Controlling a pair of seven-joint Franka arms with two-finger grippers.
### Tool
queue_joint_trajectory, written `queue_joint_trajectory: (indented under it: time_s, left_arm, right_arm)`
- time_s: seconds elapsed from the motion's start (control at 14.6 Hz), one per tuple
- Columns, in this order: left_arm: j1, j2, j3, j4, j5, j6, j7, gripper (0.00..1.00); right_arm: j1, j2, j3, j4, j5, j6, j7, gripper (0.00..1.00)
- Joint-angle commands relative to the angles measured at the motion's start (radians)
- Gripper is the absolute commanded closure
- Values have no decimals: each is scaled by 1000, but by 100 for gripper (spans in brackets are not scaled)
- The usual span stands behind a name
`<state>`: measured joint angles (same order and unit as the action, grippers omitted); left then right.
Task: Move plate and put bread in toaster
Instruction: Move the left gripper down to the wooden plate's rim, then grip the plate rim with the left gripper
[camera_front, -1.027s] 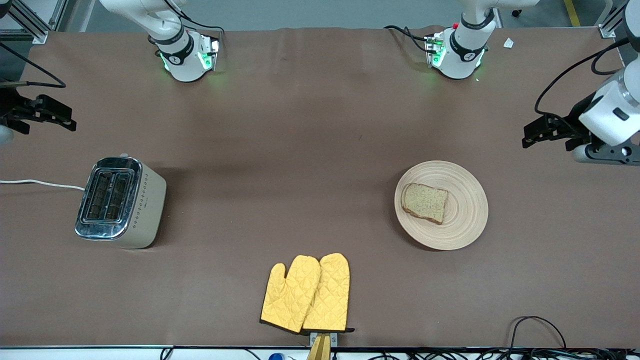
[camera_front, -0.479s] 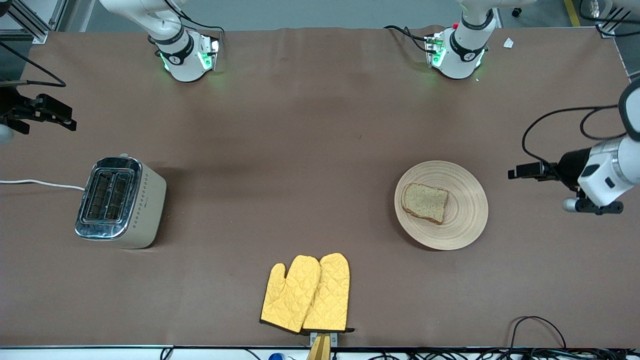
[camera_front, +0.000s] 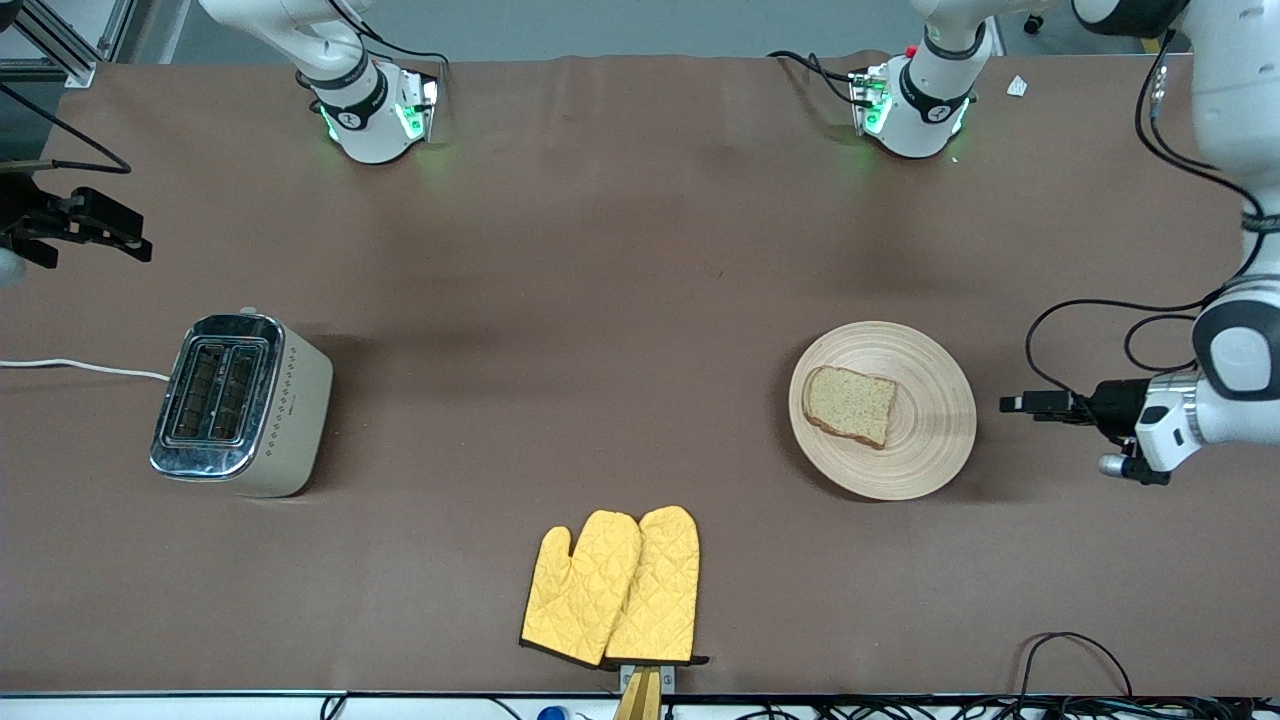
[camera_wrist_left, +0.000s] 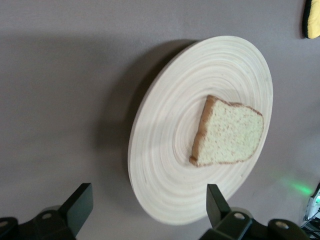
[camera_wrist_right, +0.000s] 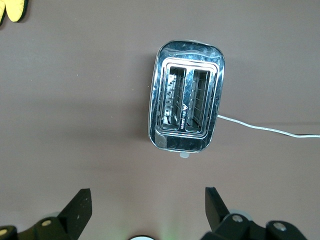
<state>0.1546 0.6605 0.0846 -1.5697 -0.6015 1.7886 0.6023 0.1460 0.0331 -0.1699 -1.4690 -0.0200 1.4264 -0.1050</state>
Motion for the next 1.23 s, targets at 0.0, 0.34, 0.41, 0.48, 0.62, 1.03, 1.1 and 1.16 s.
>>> queue_joint_trajectory:
  time_s: [0.0,0.34,0.41,0.48,0.62,1.03,1.1,1.16]
  left_arm:
    - [-9,60,-2,28,-82,20,80,0]
    - [-17,128,-2,28,-170,28,181,0]
    - [-17,134,-3,28,-170,34,192,0]
    - [-17,137,-3,28,-170,34,203,4]
    - [-15,140,-3,28,-170,34,240,32]
    - [-15,152,-3,26,-172,31,364,97]
    - [-12,159,-5,26,-172,31,393,99]
    - [-10,168,-5,26,-173,31,428,100]
  right_arm:
    - [3,5,1,16,3,-12,2,0]
    - [10,5,1,22,5,-12,2,0]
    - [11,5,1,22,5,-12,2,0]
    - [11,5,1,22,5,-12,2,0]
    - [11,5,1,22,5,-12,2,0]
    - [11,5,0,22,3,-12,2,0]
    - [12,5,0,22,3,-12,2,0]
    - [11,5,1,22,5,-12,2,0]
